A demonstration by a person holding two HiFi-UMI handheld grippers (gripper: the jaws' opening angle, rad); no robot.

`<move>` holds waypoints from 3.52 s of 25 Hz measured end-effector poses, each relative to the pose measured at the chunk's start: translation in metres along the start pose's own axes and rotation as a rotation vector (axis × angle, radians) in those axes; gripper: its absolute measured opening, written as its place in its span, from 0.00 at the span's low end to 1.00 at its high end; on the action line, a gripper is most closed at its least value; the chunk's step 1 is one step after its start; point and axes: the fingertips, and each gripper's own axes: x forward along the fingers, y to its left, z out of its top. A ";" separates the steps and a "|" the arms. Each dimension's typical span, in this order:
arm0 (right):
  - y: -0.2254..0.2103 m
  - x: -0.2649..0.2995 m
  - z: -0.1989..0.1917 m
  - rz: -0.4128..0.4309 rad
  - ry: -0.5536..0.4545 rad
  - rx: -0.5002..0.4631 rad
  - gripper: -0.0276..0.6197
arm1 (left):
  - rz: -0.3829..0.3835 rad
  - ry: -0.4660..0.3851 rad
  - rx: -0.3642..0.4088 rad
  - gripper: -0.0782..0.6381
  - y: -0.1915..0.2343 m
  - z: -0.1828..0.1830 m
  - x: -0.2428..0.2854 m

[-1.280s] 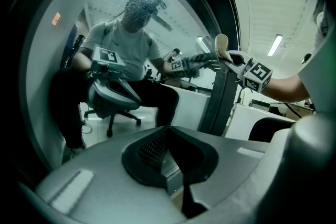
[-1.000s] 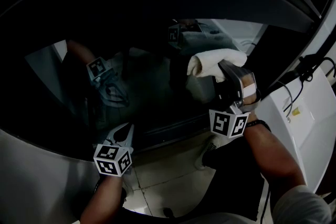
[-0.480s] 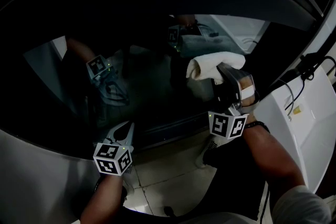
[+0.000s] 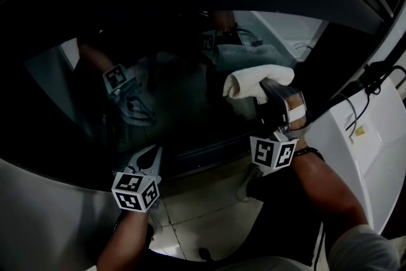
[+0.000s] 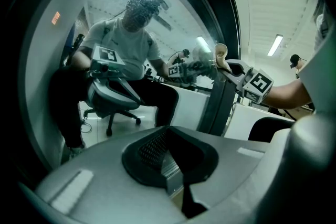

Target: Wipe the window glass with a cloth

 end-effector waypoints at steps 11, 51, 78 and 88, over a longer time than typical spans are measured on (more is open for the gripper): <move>0.024 -0.005 -0.003 0.035 0.009 0.022 0.16 | 0.000 0.003 -0.003 0.13 0.001 -0.001 0.000; 0.101 -0.023 -0.012 0.197 0.062 0.038 0.16 | -0.003 0.013 -0.005 0.13 0.002 -0.006 0.002; 0.121 -0.029 -0.005 0.277 0.082 0.057 0.16 | -0.021 0.020 0.030 0.13 -0.007 0.001 0.003; 0.123 -0.027 -0.003 0.297 0.086 0.048 0.17 | -0.011 0.023 0.035 0.13 -0.002 0.002 0.004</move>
